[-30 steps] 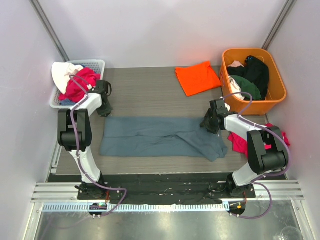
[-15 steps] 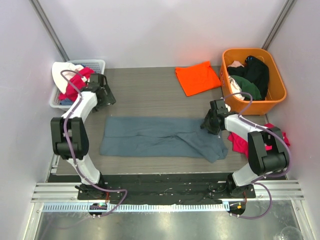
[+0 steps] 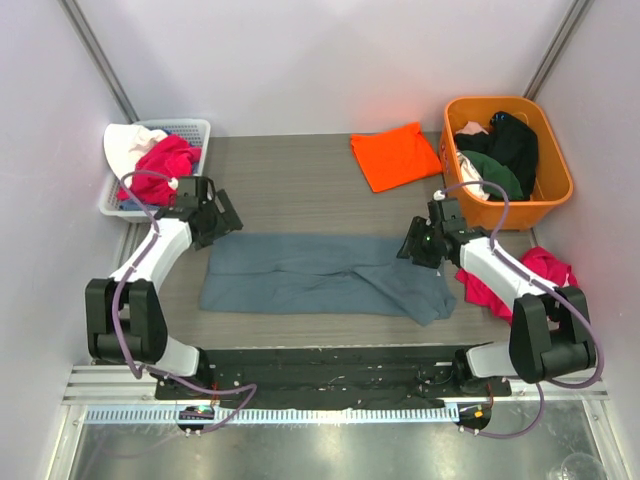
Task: Fold and stack the t-shirts
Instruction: Fold the tshirt
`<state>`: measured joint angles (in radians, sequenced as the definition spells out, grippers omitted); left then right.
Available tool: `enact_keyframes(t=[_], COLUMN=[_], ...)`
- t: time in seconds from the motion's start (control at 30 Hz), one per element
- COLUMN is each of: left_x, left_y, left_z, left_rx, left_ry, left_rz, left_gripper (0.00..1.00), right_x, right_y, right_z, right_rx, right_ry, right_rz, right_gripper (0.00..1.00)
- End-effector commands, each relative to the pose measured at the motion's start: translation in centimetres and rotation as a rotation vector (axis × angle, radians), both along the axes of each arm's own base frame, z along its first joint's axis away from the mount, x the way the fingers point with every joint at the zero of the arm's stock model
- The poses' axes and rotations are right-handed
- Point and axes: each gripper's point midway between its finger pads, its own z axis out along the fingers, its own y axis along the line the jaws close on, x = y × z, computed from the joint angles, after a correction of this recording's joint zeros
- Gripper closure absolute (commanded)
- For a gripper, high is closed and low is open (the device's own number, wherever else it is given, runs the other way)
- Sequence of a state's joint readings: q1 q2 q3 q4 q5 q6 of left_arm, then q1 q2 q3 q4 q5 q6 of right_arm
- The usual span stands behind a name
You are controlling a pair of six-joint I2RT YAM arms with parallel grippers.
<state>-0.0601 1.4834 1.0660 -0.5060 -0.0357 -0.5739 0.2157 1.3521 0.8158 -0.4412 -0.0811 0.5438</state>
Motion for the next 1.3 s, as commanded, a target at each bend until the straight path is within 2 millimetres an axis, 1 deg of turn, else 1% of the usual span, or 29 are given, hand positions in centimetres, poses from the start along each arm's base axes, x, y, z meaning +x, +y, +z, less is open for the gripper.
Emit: enact_keyframes(t=[0.0,0.03,0.07,0.13,0.17,0.23,0.3,0.43,0.63,0.67,0.93,1.03,1.1,1.13,1.23,1.27], left_x=[-1.4,-1.8,-2.5,-3.2,-3.7,-4.2,-4.7,-5.0,-4.7,-4.6,-4.8,-4.9,-5.0,-5.0,-5.1,-5.1], left_y=[-1.5,-1.7,-1.7,-2.0,-2.0,-2.1,-2.0,-2.0,-2.0,-2.0,-1.9,-1.9,-1.8,-1.8,-1.8,-1.7], left_z=[1.3,1.8,1.2,1.5,1.0,0.9,0.9,0.9,1.0,1.1,0.6,0.4,0.3,0.3,0.2,0.1], left_rx=[-0.073,-0.087,-0.093,-0.111,-0.114,-0.12,-0.125,-0.125,-0.123,-0.123,-0.12,-0.117,-0.114,-0.113,-0.113,-0.111], left_ry=[-0.055,-0.069,-0.055,-0.066,-0.056,-0.057,-0.058,-0.057,-0.052,-0.052,-0.038,-0.032,-0.027,-0.026,-0.023,-0.019], left_rz=[-0.025,-0.022,-0.02,-0.017,-0.014,-0.01,-0.005,-0.002,-0.001,-0.001,0.006,0.006,0.009,0.01,0.009,0.01], left_gripper=[0.11,0.11,0.11,0.11,0.11,0.11,0.11,0.11,0.11,0.11,0.11,0.11,0.11,0.11,0.11,0.11], right_x=[0.1,0.1,0.5,0.7,1.0,1.2,1.3,1.2,0.4,0.3,-0.6,-1.0,-1.2,-1.2,-1.3,-1.4], right_y=[2.1,2.3,2.5,2.8,3.1,3.4,3.8,4.1,4.2,4.3,4.7,4.7,4.6,4.6,4.7,4.8], right_z=[-0.6,-1.1,-1.1,-1.8,-1.9,-2.5,-2.6,-3.0,-3.3,-3.3,-3.1,-3.1,-3.2,-3.1,-3.0,-2.9], right_rx=[0.049,0.049,0.052,0.056,0.067,0.072,0.078,0.076,0.081,0.083,0.098,0.098,0.096,0.097,0.101,0.105], right_ry=[-0.027,-0.018,-0.032,-0.018,-0.021,-0.008,-0.007,0.006,0.019,0.02,0.026,0.028,0.032,0.026,0.025,0.023], right_rz=[0.125,0.135,0.141,0.152,0.161,0.17,0.179,0.191,0.193,0.196,0.205,0.209,0.209,0.21,0.214,0.218], right_gripper=[0.47,0.47,0.47,0.48,0.47,0.48,0.48,0.49,0.57,0.59,0.64,0.7,0.8,0.88,0.99,0.99])
